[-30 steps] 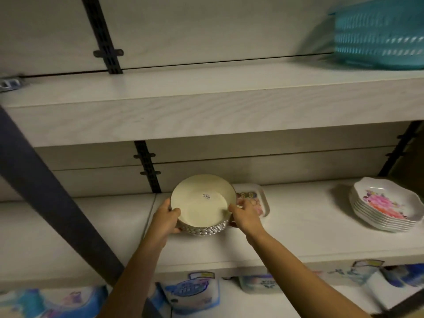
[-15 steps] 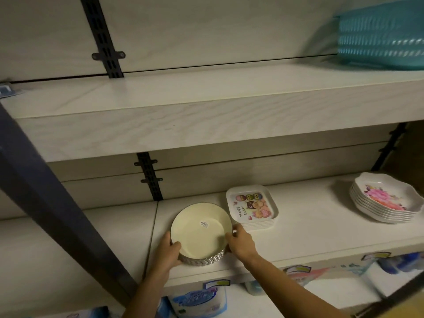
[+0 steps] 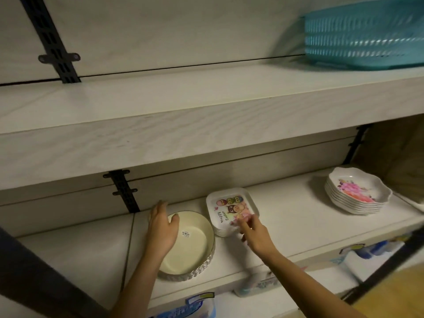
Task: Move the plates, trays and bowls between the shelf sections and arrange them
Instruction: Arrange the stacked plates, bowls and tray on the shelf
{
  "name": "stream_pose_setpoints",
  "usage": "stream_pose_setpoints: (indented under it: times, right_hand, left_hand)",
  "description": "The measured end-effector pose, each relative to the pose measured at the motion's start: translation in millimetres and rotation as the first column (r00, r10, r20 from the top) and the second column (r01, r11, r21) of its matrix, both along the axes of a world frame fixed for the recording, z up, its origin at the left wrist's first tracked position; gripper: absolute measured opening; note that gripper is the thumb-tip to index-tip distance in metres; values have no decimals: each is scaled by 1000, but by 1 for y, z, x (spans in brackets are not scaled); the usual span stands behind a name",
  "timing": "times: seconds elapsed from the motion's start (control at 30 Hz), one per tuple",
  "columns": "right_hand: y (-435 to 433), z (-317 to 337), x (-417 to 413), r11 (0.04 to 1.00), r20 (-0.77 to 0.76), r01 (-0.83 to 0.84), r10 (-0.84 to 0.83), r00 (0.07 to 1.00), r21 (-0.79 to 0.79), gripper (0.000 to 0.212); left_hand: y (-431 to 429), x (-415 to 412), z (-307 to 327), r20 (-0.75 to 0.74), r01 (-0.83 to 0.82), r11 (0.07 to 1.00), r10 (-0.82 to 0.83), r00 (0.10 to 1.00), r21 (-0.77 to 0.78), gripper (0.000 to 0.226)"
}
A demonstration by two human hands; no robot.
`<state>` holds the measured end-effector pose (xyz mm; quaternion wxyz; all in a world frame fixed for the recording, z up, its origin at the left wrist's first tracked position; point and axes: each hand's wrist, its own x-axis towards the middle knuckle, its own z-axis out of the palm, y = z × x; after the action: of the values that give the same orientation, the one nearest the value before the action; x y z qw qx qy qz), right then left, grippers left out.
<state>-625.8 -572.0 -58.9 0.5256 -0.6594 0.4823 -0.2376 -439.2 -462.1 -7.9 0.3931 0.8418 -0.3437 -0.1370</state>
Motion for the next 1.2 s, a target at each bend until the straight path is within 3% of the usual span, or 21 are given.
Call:
stream_pose_setpoints:
  times: [0.17, 0.27, 0.43, 0.53, 0.63, 0.73, 0.83, 0.93, 1.0, 1.07, 1.13, 1.2]
  right_hand:
    - [-53, 6, -14, 998, -19, 68, -69, 997, -10, 13]
    - [-88, 5, -13, 996, -106, 45, -53, 993, -76, 17]
    - [-144, 5, 3, 974, -292, -159, 107, 950, -160, 40]
    - [-163, 5, 20, 926, -414, -343, 253, 874, -159, 50]
    - [-170, 2, 37, 855, -580, -508, 363, 729, -102, 39]
    - [-173, -9, 50, 822, -606, -569, 469, 643, 32, 37]
    - [-174, -18, 54, 902, -376, -425, 418, 827, 68, 35]
    - [-183, -25, 52, 887, -303, -455, 457, 836, 83, 28]
    - [-189, -30, 50, 865, -358, -502, 466, 809, -10, 18]
    - [-192, -29, 43, 846, -474, -519, 410, 779, -122, 23]
    - [-194, -24, 33, 775, -650, -602, 357, 671, -195, 28]
    - [-194, -20, 18, 769, -700, -609, 325, 636, -196, 36]
  left_hand:
    - [-72, -36, 0, -203, 168, 983, -150, 968, 73, 53]
    - [-108, -54, -16, -292, 146, 971, -87, 952, 187, 49]
    - [-142, -74, -33, -99, -11, 888, 64, 993, 460, 64]
    - [-154, -81, -40, 4, -12, 814, 12, 1000, 581, 61]
    - [-157, -83, -48, 124, -18, 738, -89, 988, 675, 67]
    - [-153, -82, -57, 189, -53, 742, -101, 977, 668, 72]
    - [-148, -81, -64, 221, -69, 767, -96, 971, 638, 76]
    - [-144, -85, -68, 209, -60, 794, -86, 974, 605, 72]
    - [-142, -90, -68, 235, -81, 803, -76, 969, 591, 71]
    - [-142, -94, -68, 234, -109, 820, -31, 972, 562, 74]
    - [-142, -99, -68, 205, -128, 851, 25, 979, 509, 76]
    - [-141, -104, -69, 167, -139, 880, 70, 984, 454, 77]
